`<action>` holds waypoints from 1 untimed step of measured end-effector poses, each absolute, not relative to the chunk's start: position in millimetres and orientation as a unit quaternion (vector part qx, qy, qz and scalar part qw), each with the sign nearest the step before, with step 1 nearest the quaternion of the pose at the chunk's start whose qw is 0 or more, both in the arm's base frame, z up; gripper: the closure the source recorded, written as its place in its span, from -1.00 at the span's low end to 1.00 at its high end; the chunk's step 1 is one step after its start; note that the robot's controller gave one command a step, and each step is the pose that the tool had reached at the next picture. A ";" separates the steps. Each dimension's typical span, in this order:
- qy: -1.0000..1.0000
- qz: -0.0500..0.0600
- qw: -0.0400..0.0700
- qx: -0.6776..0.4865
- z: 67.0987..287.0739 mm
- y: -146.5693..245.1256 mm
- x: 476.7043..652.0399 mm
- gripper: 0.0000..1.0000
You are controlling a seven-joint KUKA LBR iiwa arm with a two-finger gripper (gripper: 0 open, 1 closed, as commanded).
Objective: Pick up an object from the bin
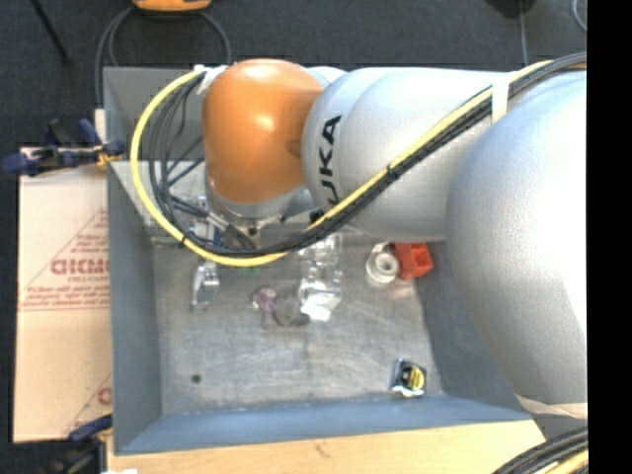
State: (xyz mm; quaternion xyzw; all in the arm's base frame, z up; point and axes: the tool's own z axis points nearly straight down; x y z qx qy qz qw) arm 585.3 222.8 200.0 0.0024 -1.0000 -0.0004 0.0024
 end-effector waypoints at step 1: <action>-0.989 0.001 -0.001 -0.149 138.1 157.7 640.8 -1.00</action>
Offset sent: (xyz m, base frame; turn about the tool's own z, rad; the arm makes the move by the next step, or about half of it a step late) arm 0.0544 -0.0613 -0.0599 0.3018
